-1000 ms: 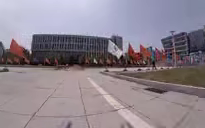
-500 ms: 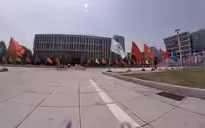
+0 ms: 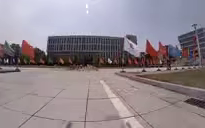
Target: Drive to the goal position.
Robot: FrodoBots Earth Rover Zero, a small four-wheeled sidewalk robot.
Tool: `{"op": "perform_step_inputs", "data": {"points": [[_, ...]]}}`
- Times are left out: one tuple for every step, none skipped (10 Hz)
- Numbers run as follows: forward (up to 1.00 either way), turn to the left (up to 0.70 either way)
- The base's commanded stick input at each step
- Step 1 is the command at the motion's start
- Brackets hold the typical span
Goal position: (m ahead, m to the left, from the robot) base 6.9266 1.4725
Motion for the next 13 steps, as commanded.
{"op": "perform_step_inputs", "data": {"points": [[1.0,0.0],[1.0,0.16],[1.0,0.36],[1.0,0.18],[1.0,0.0],[1.0,0.0],[1.0,0.0],[1.0,0.0],[1.0,0.0],[1.0,0.0],[1.0,0.0],[1.0,0.0],[1.0,0.0]]}}
